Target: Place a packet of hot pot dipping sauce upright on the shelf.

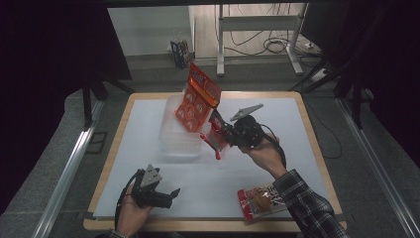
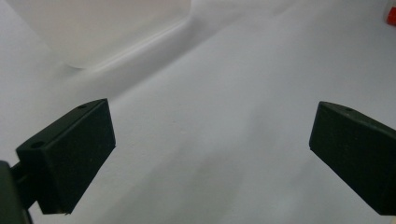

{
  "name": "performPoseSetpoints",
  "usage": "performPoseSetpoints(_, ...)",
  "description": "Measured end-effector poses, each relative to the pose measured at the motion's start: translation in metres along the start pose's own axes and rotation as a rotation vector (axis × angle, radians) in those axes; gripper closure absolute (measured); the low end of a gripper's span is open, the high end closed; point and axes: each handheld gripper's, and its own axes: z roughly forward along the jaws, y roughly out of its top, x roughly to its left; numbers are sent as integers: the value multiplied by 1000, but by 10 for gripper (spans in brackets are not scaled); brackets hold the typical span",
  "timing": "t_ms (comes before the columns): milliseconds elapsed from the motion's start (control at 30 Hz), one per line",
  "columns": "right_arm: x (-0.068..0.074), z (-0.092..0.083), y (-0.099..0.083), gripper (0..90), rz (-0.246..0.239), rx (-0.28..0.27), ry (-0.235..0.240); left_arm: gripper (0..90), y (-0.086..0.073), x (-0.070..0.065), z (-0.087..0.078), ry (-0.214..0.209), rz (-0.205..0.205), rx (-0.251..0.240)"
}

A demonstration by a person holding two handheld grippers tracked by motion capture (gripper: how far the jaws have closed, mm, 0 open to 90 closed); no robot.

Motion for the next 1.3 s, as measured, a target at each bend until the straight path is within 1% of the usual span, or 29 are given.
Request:
performPoseSetpoints(167,-1,11,11,863,-41,37,5,1,0,0,1,0,4,2)
performPoseSetpoints(333,-2,21,21,862,-69,75,0,1,0,-1,1,0,9,7)
performPoseSetpoints(433,-2,26,26,863,-88,89,1,1,0,-1,1,1,13,11)
performPoseSetpoints(533,-1,31,30,862,-101,94,-7,1,0,-1,2,0,15,15)
performPoseSetpoints(733,-3,35,40,863,-108,92,-15,2,0,-2,3,-3,22,19)
performPoseSetpoints(900,0,39,46,869,-119,89,-22,2,0,-2,3,-2,28,22)
performPoseSetpoints(933,1,39,47,872,-124,87,-31,2,0,-2,3,-3,28,21)
performPoseSetpoints(1033,4,39,49,877,-136,90,-47,2,0,-2,3,-3,28,20)
performPoseSetpoints(1100,5,35,50,878,-133,90,-46,2,0,-2,3,-4,26,19)
performPoseSetpoints(1233,3,21,49,878,-127,72,-37,3,0,-2,3,-2,29,21)
performPoseSetpoints(1300,5,13,48,878,-132,65,-36,2,0,-3,3,-3,30,23)
